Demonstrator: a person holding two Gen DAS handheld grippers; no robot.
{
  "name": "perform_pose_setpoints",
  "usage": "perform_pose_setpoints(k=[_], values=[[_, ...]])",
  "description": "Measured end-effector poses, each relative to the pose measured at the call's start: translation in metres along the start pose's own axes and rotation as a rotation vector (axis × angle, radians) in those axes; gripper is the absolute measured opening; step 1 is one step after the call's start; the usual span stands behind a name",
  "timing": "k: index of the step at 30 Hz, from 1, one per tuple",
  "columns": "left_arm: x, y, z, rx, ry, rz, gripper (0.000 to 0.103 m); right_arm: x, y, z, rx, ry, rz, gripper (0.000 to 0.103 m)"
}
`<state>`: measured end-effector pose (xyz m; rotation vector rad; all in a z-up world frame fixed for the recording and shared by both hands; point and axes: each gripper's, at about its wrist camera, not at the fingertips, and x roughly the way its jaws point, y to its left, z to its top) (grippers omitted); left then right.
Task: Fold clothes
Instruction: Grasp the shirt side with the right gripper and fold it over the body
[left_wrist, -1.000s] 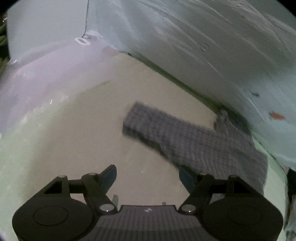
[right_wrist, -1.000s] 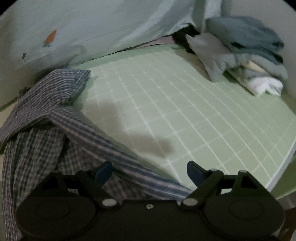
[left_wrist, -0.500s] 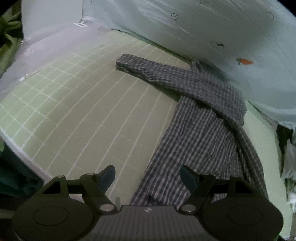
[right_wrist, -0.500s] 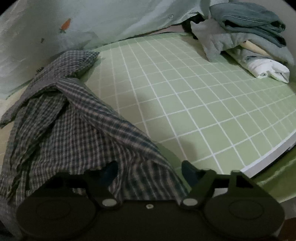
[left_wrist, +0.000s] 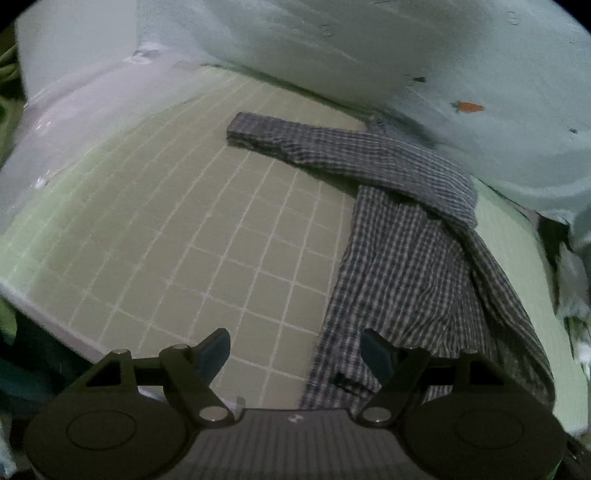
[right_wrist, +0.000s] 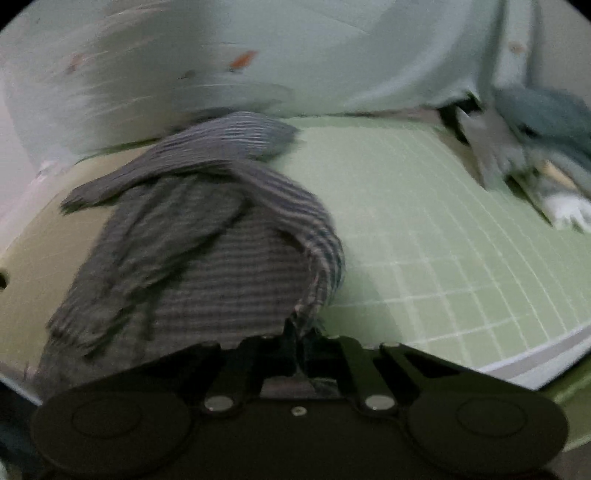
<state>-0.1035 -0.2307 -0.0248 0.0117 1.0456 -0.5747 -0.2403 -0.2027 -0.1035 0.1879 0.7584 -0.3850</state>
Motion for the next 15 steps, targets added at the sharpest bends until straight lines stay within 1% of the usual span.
perform_pose_setpoints(k=[2, 5, 6, 9, 11, 14, 15], values=[[0.0, 0.013, 0.003, 0.025, 0.007, -0.002, 0.078, -0.005, 0.032, -0.008, -0.061, -0.01, 0.016, 0.003], [-0.002, 0.033, 0.006, 0.053, 0.015, -0.004, 0.078, -0.002, 0.073, -0.019, -0.14, 0.009, 0.028, 0.003], [-0.002, 0.04, 0.006, 0.06, 0.016, -0.004, 0.078, 0.001, 0.084, -0.023, -0.146, 0.02, 0.037, 0.003], [-0.002, 0.061, 0.007, 0.063, 0.021, 0.005, 0.079, 0.017, 0.11, -0.037, -0.12, 0.086, 0.023, 0.005], [0.001, 0.072, 0.01, 0.044, 0.038, 0.007, 0.079, 0.022, 0.119, -0.044, -0.105, 0.1, 0.017, 0.008], [0.001, 0.082, 0.014, 0.027, 0.045, 0.007, 0.079, 0.012, 0.121, -0.042, -0.057, 0.071, 0.022, 0.019], [0.001, 0.085, 0.016, 0.022, 0.046, 0.007, 0.079, 0.007, 0.119, -0.037, -0.027, 0.046, 0.033, 0.026]])
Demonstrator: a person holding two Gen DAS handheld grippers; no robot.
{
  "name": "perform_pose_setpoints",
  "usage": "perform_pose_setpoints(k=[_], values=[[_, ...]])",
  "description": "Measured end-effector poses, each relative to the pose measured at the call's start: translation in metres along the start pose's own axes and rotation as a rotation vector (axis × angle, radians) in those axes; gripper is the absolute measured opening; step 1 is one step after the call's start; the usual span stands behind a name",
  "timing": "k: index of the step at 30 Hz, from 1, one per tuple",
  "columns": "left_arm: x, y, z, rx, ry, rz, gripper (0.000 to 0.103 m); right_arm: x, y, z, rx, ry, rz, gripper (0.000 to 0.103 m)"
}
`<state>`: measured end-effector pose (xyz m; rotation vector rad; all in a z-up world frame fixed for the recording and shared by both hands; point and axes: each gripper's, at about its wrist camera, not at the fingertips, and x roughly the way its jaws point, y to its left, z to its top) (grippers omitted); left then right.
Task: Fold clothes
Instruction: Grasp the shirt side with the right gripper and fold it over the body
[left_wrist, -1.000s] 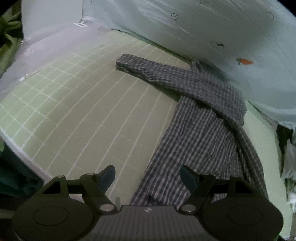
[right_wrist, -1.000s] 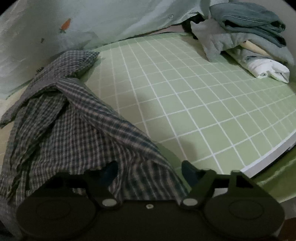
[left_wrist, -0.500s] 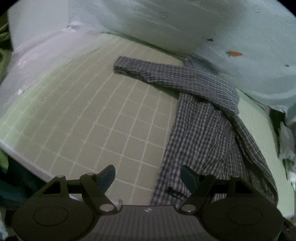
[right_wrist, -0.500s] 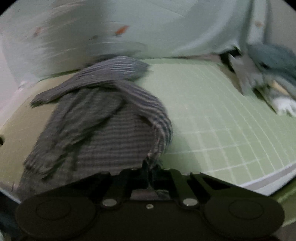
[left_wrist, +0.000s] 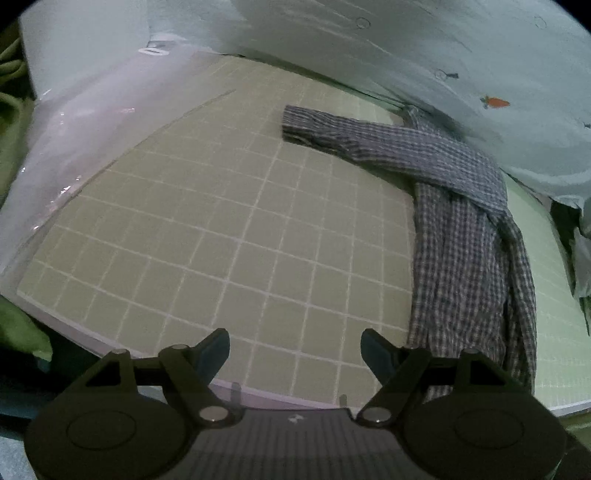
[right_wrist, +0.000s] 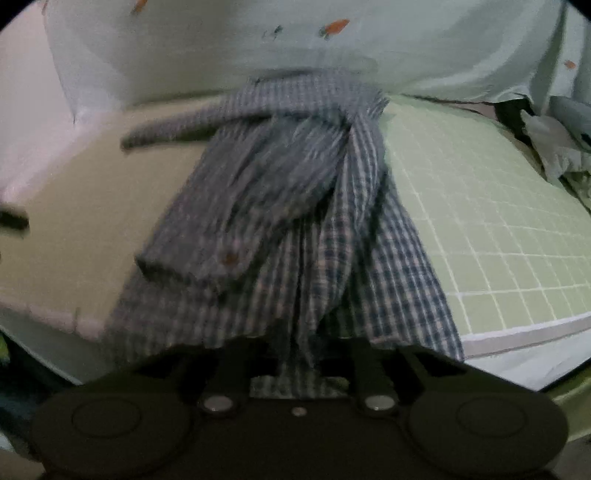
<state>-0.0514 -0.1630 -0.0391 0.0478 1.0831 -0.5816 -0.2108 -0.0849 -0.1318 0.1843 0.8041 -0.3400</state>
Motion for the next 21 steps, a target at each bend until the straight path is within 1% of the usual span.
perform_pose_setpoints(k=[1, 4, 6, 9, 11, 12, 14, 15, 19, 20, 21], values=[[0.0, 0.003, 0.002, -0.005, 0.001, 0.0, 0.079, -0.005, -0.002, 0.006, 0.029, -0.035, 0.005, 0.029], [0.002, 0.003, 0.004, 0.004, 0.004, -0.004, 0.079, -0.019, -0.012, 0.022, 0.113, -0.133, 0.007, 0.029], [0.004, 0.003, 0.005, 0.014, 0.006, -0.006, 0.079, -0.02, -0.02, 0.03, 0.178, -0.167, -0.015, 0.029], [0.009, 0.001, 0.003, 0.024, 0.021, -0.007, 0.08, -0.009, -0.034, 0.037, 0.265, -0.163, -0.061, 0.028], [0.014, 0.0, 0.003, 0.023, 0.036, 0.003, 0.08, 0.006, -0.036, 0.038, 0.285, -0.129, -0.102, 0.023], [0.016, -0.002, 0.003, 0.02, 0.045, 0.011, 0.08, 0.014, -0.035, 0.038, 0.279, -0.096, -0.097, 0.017], [0.019, -0.006, 0.006, 0.007, 0.042, 0.022, 0.08, 0.031, -0.034, 0.038, 0.265, -0.031, -0.087, 0.016], [0.021, -0.01, 0.008, -0.004, 0.037, 0.026, 0.08, 0.038, -0.029, 0.037, 0.238, -0.004, -0.053, 0.016], [0.029, -0.03, 0.021, -0.062, 0.018, 0.048, 0.081, 0.049, -0.019, 0.043, 0.12, 0.072, 0.025, 0.015], [0.031, -0.036, 0.024, -0.071, 0.007, 0.051, 0.083, 0.052, -0.016, 0.045, 0.09, 0.091, 0.044, 0.015], [0.032, -0.041, 0.028, -0.085, -0.001, 0.059, 0.084, 0.049, -0.025, 0.053, 0.102, 0.092, 0.071, 0.015]])
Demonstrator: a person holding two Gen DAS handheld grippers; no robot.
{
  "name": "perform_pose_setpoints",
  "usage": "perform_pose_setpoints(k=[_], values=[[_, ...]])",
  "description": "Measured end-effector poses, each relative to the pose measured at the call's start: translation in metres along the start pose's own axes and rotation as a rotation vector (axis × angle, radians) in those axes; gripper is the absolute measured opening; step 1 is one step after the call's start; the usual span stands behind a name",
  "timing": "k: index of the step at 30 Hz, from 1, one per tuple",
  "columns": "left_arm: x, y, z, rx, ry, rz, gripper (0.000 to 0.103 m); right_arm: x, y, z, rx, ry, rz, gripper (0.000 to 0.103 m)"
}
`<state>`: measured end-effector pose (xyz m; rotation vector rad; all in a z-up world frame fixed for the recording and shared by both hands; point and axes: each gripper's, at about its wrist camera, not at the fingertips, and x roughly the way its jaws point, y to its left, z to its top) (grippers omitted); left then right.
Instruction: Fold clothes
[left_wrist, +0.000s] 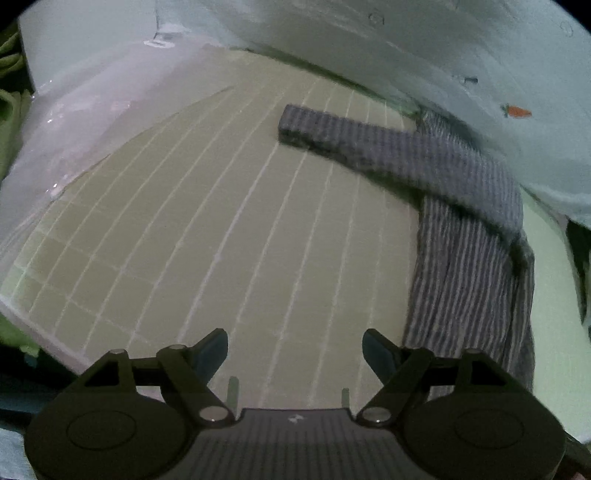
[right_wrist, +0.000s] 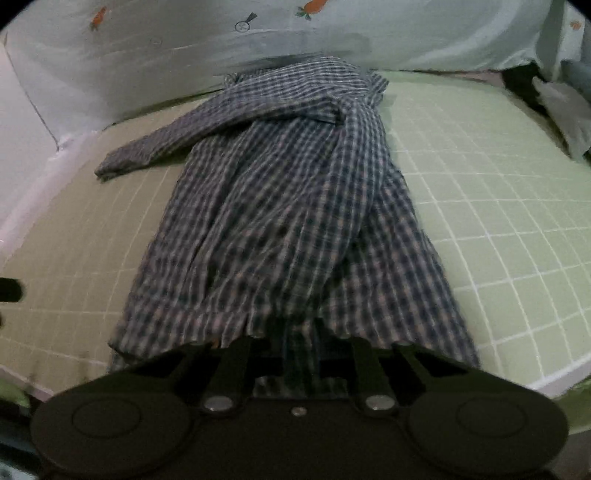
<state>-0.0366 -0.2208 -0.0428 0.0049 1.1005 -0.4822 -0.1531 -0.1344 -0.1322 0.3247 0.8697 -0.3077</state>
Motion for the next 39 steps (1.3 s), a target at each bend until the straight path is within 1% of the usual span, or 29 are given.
perform_pose_setpoints(k=[1, 2, 3, 6, 8, 11, 14, 15, 18, 20, 21, 22, 24, 26, 30, 31, 32, 34, 35, 36, 37, 38, 39], values=[[0.002, -0.006, 0.004, -0.021, -0.004, 0.01, 0.086, -0.008, -0.009, 0.01, 0.006, -0.028, 0.031, 0.027], [0.003, -0.011, 0.008, -0.042, -0.008, 0.021, 0.086, -0.014, -0.015, 0.017, 0.001, -0.06, 0.043, 0.035], [0.005, -0.017, 0.012, -0.062, -0.012, 0.031, 0.086, -0.019, -0.023, 0.028, -0.012, -0.094, 0.045, 0.044], [0.009, -0.031, 0.02, -0.114, -0.029, 0.055, 0.086, -0.019, -0.046, 0.069, -0.05, -0.143, 0.004, 0.046], [0.013, -0.036, 0.024, -0.122, -0.038, 0.077, 0.086, -0.01, -0.059, 0.092, -0.069, -0.149, -0.018, 0.048], [0.019, -0.039, 0.033, -0.136, -0.047, 0.109, 0.087, 0.006, -0.075, 0.12, -0.039, -0.154, 0.007, 0.052], [0.029, -0.034, 0.05, -0.156, -0.042, 0.13, 0.087, 0.019, -0.075, 0.14, -0.018, -0.176, 0.023, 0.054], [0.033, -0.032, 0.057, -0.167, -0.04, 0.135, 0.088, 0.026, -0.074, 0.147, -0.013, -0.179, 0.026, 0.057], [0.051, -0.019, 0.087, -0.217, -0.033, 0.142, 0.089, 0.052, -0.069, 0.179, 0.031, -0.167, 0.039, 0.059], [0.067, -0.01, 0.111, -0.247, -0.036, 0.16, 0.09, 0.07, -0.061, 0.2, 0.048, -0.171, 0.035, 0.067], [0.077, -0.008, 0.122, -0.253, -0.032, 0.163, 0.09, 0.078, -0.058, 0.21, 0.046, -0.177, 0.036, 0.076], [0.087, -0.005, 0.133, -0.257, -0.028, 0.164, 0.09, 0.086, -0.055, 0.22, 0.044, -0.184, 0.037, 0.08], [0.107, -0.004, 0.154, -0.25, -0.012, 0.163, 0.09, 0.104, -0.049, 0.24, 0.039, -0.189, 0.033, 0.08], [0.129, -0.004, 0.174, -0.233, 0.007, 0.166, 0.09, 0.124, -0.044, 0.259, 0.039, -0.173, 0.009, 0.081], [0.164, -0.011, 0.196, -0.186, 0.036, 0.161, 0.09, 0.17, -0.039, 0.289, 0.034, -0.124, -0.018, 0.084], [0.171, -0.012, 0.198, -0.179, 0.043, 0.16, 0.09, 0.183, -0.04, 0.293, 0.037, -0.097, -0.019, 0.084], [0.177, -0.014, 0.2, -0.172, 0.047, 0.159, 0.092, 0.195, -0.04, 0.297, 0.039, -0.069, -0.019, 0.084], [0.183, -0.02, 0.202, -0.14, 0.027, 0.16, 0.093, 0.208, -0.039, 0.297, 0.023, -0.036, -0.007, 0.078], [0.185, -0.023, 0.204, -0.116, 0.02, 0.163, 0.093, 0.214, -0.039, 0.298, 0.015, -0.019, -0.001, 0.066], [0.187, -0.026, 0.204, -0.094, 0.013, 0.168, 0.093, 0.221, -0.038, 0.298, 0.006, -0.002, 0.006, 0.046], [0.189, -0.028, 0.205, -0.076, 0.007, 0.173, 0.093, 0.223, -0.036, 0.298, -0.014, -0.002, 0.002, 0.024], [0.19, -0.03, 0.206, -0.066, 0.0, 0.177, 0.092, 0.225, -0.033, 0.299, -0.034, -0.001, -0.001, 0.014], [0.192, -0.031, 0.206, -0.056, -0.007, 0.18, 0.092, 0.224, -0.031, 0.299, -0.049, -0.006, -0.007, 0.006]])
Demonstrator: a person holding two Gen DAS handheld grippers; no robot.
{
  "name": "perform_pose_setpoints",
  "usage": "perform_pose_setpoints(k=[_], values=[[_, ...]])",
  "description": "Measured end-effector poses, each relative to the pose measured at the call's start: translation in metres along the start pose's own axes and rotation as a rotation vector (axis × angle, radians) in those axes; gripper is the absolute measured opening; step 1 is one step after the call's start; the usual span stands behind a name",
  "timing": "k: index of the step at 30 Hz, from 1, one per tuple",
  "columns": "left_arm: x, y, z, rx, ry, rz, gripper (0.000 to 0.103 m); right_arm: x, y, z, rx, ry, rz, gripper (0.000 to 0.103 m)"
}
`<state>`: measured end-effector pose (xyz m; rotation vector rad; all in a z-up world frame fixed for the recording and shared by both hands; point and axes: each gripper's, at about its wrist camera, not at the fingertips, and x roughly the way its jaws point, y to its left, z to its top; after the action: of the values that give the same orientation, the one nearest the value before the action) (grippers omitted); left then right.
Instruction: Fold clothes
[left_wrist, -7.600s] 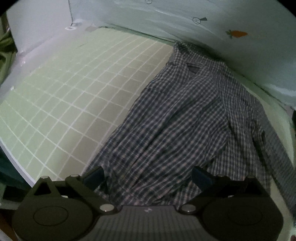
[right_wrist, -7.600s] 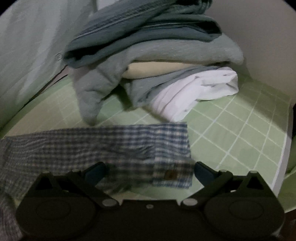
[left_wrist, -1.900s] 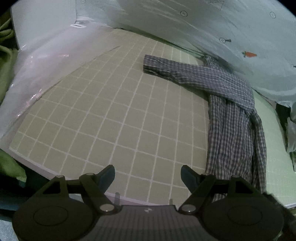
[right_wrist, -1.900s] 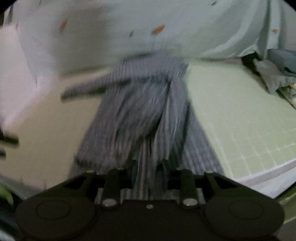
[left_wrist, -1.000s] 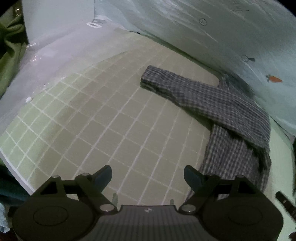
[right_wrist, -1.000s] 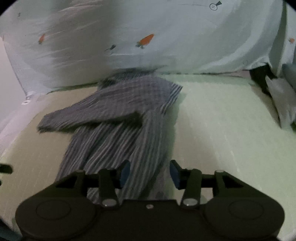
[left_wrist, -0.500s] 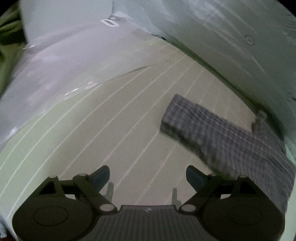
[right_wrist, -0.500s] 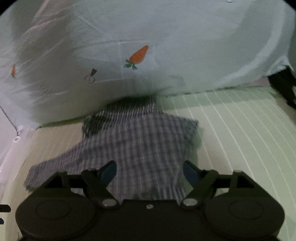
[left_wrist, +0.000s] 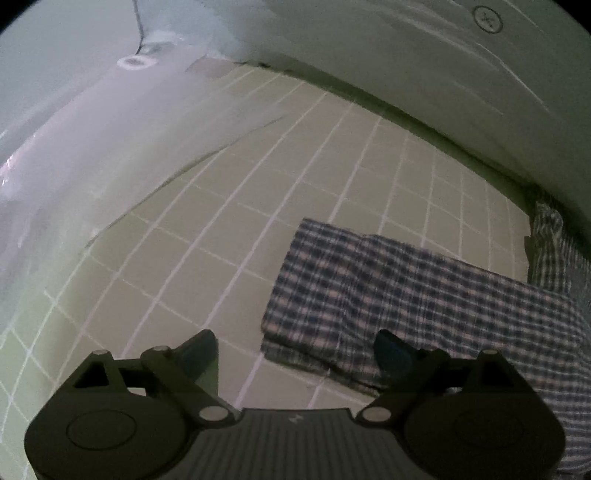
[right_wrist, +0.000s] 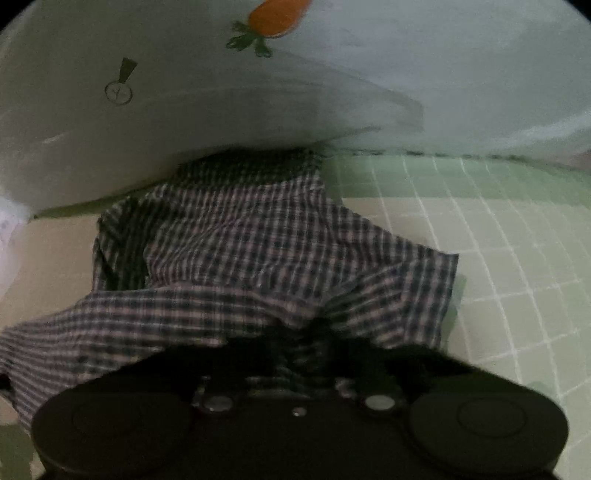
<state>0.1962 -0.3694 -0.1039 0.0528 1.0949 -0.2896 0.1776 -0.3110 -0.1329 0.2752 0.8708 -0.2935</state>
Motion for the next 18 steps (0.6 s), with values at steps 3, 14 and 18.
perform_pose_setpoints(k=[3, 14, 18], values=[[0.001, -0.007, 0.001, 0.032, -0.029, 0.008, 0.085, -0.006, 0.002, 0.002, -0.019, -0.033, -0.001, 0.002], [0.0, -0.001, 0.012, -0.039, -0.126, -0.078, 0.011, -0.028, -0.01, 0.018, 0.093, -0.117, 0.058, 0.002], [-0.032, 0.008, 0.024, -0.1, -0.223, -0.105, 0.011, -0.041, -0.007, 0.025, 0.095, -0.16, 0.083, 0.001]])
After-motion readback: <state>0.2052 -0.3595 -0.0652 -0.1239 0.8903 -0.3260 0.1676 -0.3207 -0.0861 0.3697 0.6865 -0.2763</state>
